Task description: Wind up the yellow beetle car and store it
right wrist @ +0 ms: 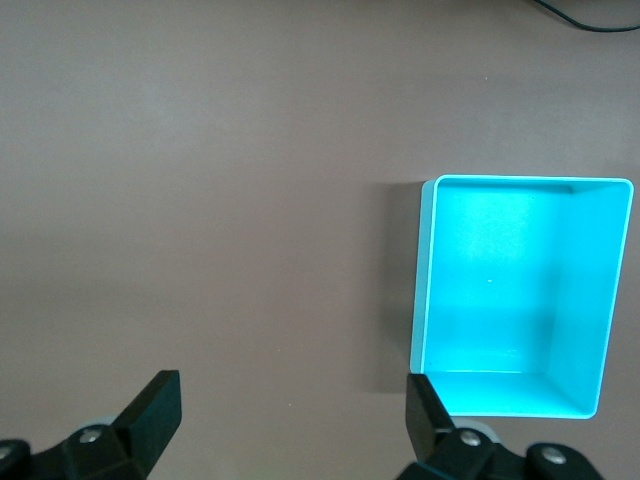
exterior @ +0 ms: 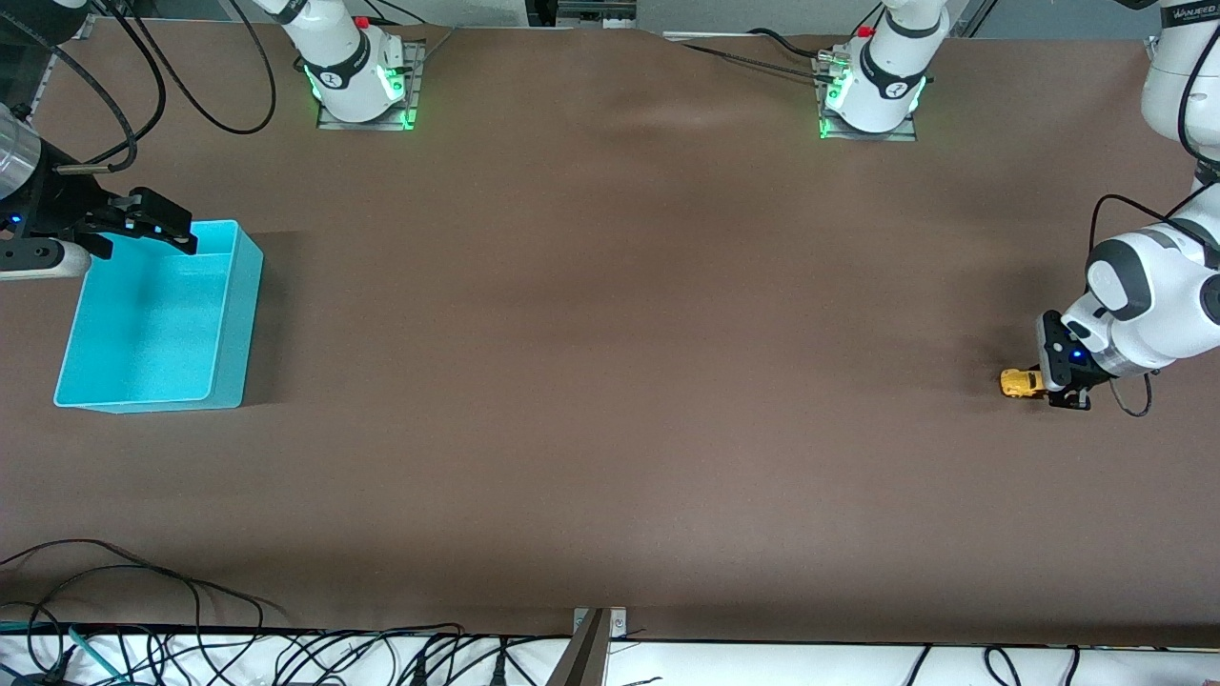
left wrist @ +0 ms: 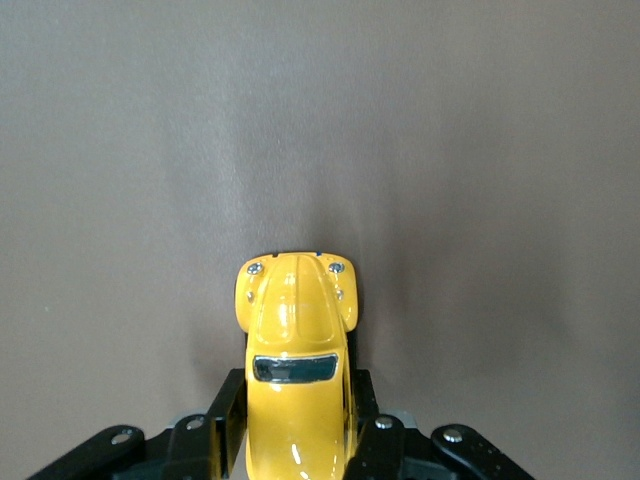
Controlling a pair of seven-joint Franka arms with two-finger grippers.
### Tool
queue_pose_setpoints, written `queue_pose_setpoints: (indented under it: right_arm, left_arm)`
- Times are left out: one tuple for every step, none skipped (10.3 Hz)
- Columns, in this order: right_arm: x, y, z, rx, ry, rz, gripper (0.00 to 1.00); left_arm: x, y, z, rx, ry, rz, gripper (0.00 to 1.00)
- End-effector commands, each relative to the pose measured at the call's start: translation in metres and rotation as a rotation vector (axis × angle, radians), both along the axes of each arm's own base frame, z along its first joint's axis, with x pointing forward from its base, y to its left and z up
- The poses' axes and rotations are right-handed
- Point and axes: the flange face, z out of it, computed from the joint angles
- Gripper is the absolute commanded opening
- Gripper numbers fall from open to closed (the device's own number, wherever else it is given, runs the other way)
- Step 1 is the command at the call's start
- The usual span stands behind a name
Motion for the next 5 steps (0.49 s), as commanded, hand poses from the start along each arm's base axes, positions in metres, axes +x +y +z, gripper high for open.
queue_pose_setpoints:
  right_arm:
    - [0.002, -0.001, 0.004, -0.013, -0.003, 0.012, 1.0]
    - [0.002, -0.001, 0.004, -0.013, -0.003, 0.012, 1.0]
    - [0.002, -0.001, 0.004, -0.013, -0.003, 0.012, 1.0]
    - [0.002, -0.001, 0.004, -0.013, -0.003, 0.012, 1.0]
    - [0.002, -0.001, 0.004, -0.013, -0.003, 0.012, 1.0]
  left_arm:
    - [-0.012, 0.024, -0.04, -0.012, 0.046, -0.032, 0.05]
    - [-0.011, 0.025, -0.038, -0.011, 0.042, -0.036, 0.05]
    - [-0.012, 0.03, -0.038, -0.008, 0.042, -0.052, 0.05]
    - [-0.012, 0.041, -0.033, -0.002, 0.031, -0.074, 0.05]
    - [-0.015, 0.045, -0.034, -0.004, 0.032, -0.066, 0.05]
